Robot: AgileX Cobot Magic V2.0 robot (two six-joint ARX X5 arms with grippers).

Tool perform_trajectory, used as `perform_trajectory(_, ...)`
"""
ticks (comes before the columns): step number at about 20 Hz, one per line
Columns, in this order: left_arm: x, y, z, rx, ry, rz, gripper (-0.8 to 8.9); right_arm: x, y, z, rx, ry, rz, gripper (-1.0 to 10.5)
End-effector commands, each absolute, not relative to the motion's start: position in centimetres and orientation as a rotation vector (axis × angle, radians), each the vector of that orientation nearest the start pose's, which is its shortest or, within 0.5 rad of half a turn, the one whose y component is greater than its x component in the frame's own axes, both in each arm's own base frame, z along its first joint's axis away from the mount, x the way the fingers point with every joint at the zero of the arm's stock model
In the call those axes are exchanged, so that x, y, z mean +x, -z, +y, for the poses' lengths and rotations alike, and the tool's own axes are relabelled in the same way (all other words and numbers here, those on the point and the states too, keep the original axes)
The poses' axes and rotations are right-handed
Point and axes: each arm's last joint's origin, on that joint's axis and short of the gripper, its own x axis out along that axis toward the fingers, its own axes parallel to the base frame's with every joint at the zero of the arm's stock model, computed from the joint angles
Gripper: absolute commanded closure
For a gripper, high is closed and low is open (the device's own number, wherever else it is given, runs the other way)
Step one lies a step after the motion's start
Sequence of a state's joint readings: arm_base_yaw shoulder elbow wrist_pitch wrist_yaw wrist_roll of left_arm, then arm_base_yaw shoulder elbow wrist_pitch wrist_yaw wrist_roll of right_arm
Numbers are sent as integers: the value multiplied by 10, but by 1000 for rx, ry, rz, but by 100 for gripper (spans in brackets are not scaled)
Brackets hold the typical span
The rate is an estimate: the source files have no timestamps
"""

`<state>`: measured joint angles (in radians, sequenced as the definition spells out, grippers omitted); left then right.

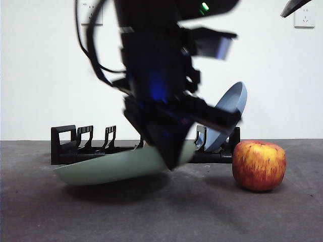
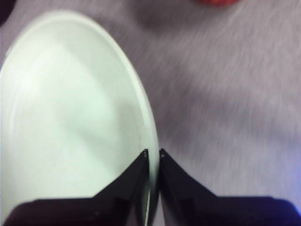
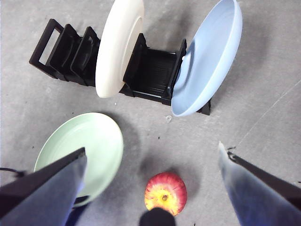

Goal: Take the green plate from the plate rack,put the plate on the table,take the apple from the table,put the apple in the plate

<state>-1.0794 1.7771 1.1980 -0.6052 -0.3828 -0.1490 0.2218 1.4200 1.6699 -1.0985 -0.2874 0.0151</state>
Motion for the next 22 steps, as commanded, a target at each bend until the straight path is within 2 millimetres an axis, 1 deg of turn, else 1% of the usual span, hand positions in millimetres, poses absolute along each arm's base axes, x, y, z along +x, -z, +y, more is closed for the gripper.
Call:
perform_trajectory(1, 173, -163, -308, 693, 570, 1002, 822, 260, -413, 67, 49, -472, 848, 478)
perform_trajectory(4, 174, -141, -309, 740, 570, 1080, 822, 260, -413, 68, 48, -472, 840, 478)
perform_trajectory(6, 174, -136, -309, 758, 565, 1103, 822, 260, -413, 68, 48, -472, 841, 478)
perform_trajectory(8, 174, -136, -309, 754, 567, 1099, 810, 260, -413, 68, 49, -472, 841, 475)
perform_trajectory(9, 174, -137, -309, 751, 567, 1097, 765, 260, -413, 67, 48, -473, 842, 474)
perform_trajectory(11, 177, -139, -307, 740, 558, 1098, 547, 260, -413, 67, 48, -472, 845, 474)
perform_trajectory(12, 177, -141, -306, 740, 555, 1100, 479, 260, -413, 67, 48, -472, 849, 474)
perform_trajectory(14, 177, -147, -303, 733, 555, 1094, 463, 259, -412, 67, 48, -471, 856, 474)
perform_trajectory(16, 175, -164, -301, 702, 567, 1059, 463, 259, -412, 67, 48, -470, 861, 474)
perform_trajectory(18, 171, -196, -295, 631, 595, 987, 463, 258, -412, 67, 47, -470, 864, 474)
perform_trajectory(20, 162, -239, -284, 510, 645, 904, 463, 258, -411, 67, 48, -469, 871, 474)
perform_trajectory(22, 151, -285, -265, 386, 719, 804, 463, 255, -408, 66, 44, -468, 912, 474)
